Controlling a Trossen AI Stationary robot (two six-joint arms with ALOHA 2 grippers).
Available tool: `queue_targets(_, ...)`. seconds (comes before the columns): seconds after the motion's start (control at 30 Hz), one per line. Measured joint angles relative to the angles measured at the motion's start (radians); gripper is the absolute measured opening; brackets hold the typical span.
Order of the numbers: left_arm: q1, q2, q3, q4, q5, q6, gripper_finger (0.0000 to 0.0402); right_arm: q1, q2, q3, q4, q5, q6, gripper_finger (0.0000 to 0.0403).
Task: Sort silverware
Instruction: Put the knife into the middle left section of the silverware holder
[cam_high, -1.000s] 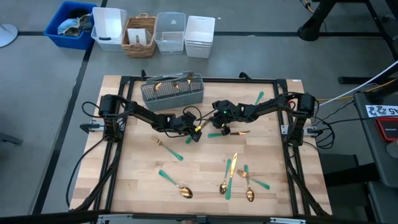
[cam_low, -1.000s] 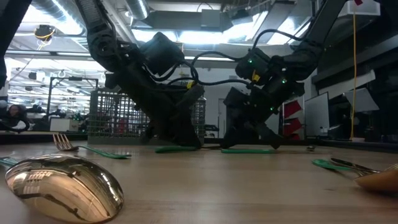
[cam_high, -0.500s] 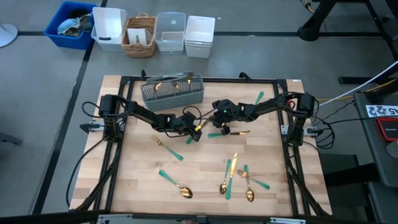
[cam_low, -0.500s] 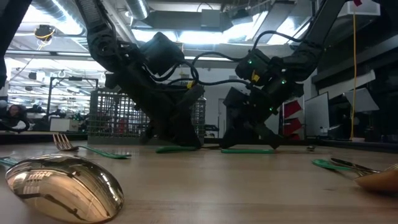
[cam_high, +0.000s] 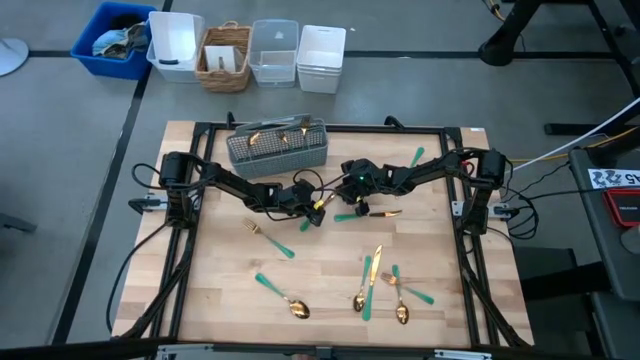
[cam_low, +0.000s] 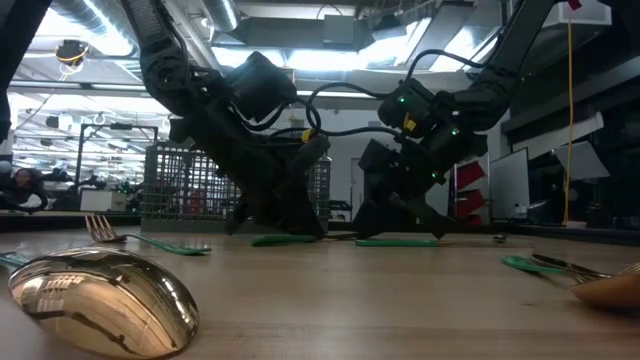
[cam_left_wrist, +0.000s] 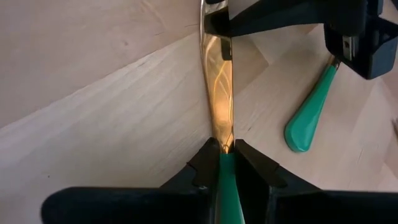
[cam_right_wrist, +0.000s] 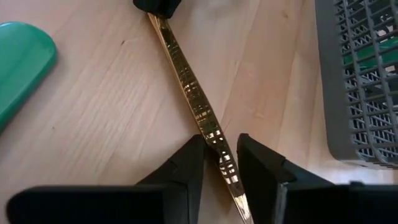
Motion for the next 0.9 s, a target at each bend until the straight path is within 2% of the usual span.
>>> queue_targets(0.67,-0.001,0.002,-0.001,0.051,0.014,-0.035,0.0034,0.001,0.0,0.0,0.005,-0.013,-0.005,0.0095)
queue_targets(0.73,-0.001,0.002,-0.001,0.051,0.014,-0.029,0.0036,0.001,0.0,0.0,0.002,-0.024,-0.001,0.0082)
queue_targets(0.9,0.0,-0.001,-0.001,0.044,0.002,-0.007,0.0042,0.002,-0.001,-0.002,-0.006,-0.034,-0.018,0.0018)
